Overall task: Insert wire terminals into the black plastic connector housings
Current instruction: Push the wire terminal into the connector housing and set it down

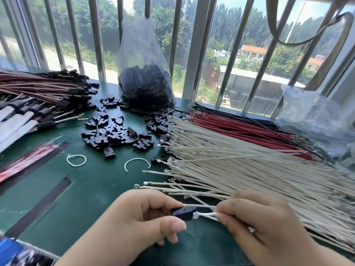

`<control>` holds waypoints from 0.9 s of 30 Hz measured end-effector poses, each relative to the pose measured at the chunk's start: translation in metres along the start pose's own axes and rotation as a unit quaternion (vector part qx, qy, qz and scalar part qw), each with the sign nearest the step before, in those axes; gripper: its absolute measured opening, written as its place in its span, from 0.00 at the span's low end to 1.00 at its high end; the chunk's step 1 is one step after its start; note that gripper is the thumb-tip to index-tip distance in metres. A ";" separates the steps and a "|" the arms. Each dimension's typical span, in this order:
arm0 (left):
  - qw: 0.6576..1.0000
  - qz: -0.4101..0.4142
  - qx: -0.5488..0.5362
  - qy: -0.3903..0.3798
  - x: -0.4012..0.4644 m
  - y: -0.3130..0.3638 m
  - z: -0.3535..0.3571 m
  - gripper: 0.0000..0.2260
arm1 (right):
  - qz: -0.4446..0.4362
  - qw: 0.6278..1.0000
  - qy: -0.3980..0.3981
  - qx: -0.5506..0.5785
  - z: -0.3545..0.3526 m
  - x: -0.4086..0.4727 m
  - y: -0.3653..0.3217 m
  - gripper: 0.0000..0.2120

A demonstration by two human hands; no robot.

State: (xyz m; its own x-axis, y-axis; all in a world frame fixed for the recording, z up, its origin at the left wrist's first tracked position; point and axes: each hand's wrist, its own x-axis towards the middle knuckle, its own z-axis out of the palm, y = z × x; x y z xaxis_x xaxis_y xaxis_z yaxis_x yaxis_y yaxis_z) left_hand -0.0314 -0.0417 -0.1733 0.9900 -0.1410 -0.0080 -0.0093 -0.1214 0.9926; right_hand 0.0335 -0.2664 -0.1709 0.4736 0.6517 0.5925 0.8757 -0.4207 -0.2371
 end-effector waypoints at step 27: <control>0.999 -0.012 -0.011 -0.040 -0.001 -0.001 0.001 0.14 | 0.055 0.992 -0.034 0.105 -0.007 0.000 -0.008 0.05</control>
State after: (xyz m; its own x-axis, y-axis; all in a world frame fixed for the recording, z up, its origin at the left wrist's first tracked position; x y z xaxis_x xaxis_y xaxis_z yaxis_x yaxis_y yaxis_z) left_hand -0.0328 -0.0425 -0.1743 0.9753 -0.2172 -0.0407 0.0181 -0.1048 0.9943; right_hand 0.0251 -0.2679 -0.1634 0.5670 0.6529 0.5022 0.8150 -0.3563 -0.4569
